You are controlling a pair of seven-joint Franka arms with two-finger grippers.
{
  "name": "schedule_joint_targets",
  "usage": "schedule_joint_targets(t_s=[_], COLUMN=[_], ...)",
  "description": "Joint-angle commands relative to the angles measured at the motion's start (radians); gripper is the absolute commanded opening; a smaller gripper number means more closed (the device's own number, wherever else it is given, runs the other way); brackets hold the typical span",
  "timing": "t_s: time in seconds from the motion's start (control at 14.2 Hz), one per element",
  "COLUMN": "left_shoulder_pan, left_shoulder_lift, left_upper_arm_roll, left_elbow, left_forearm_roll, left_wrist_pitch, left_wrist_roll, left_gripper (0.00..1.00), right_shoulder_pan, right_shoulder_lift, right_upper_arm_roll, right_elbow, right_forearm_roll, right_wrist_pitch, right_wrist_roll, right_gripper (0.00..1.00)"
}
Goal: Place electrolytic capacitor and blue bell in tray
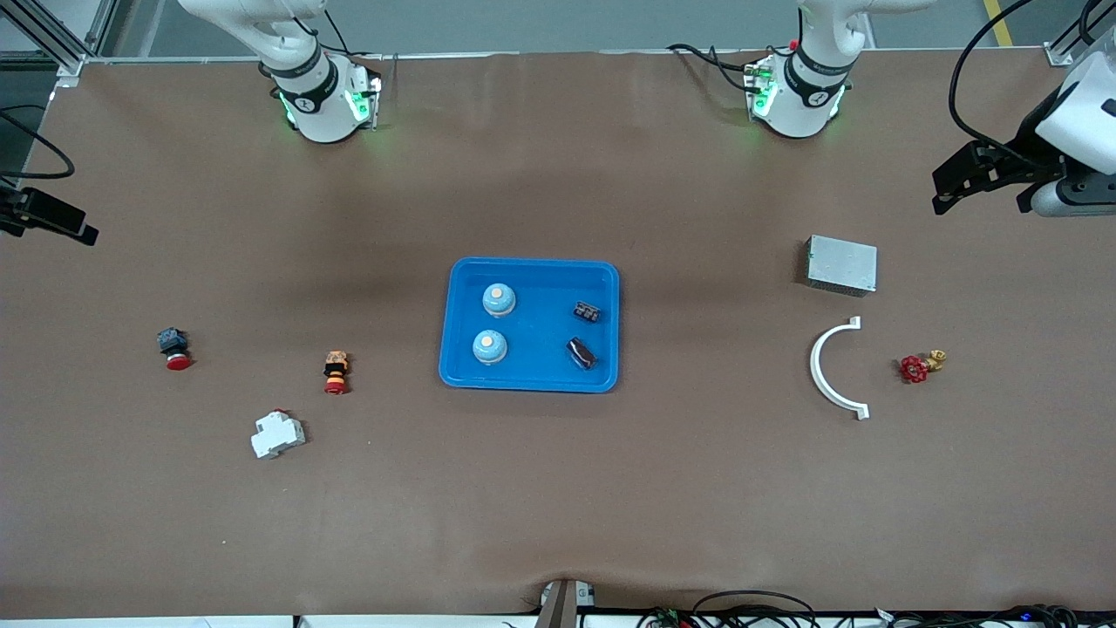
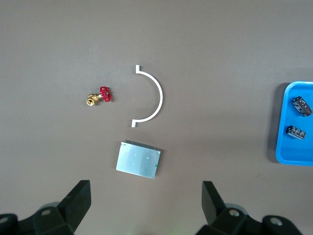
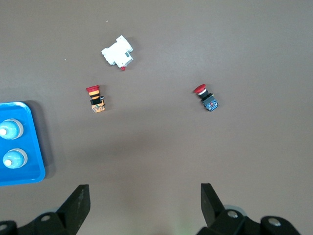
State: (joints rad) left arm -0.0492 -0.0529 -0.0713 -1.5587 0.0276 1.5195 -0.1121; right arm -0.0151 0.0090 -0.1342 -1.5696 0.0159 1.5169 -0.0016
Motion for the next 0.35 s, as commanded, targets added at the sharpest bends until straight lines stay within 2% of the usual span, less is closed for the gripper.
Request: schedule_joint_targets(t_s=[0.0,0.28], left_shoulder_pan=[0.003,0.003], left_shoulder_lift=[0.004,0.004], left_upper_arm_roll=[0.001,-0.004], left_elbow=[0.016,0.014], left_forearm_roll=[-0.008,-0.008], left_wrist_pitch=[-0.01,-0.012], left_wrist_roll=[-0.018,-0.031], left_gripper=[1.0,1.0], right_shoulder_pan=[-0.011,-0.011], right_shoulder_lift=[-0.035,-0.035], right_upper_arm_roll=[0.018,0.019], right_elbow=[-0.023,-0.023], right_forearm_roll=[-0.005,-0.005], right_wrist_pitch=[0.003,0.005], right_wrist_roll=[0.006,0.006], right_gripper=[1.0,1.0])
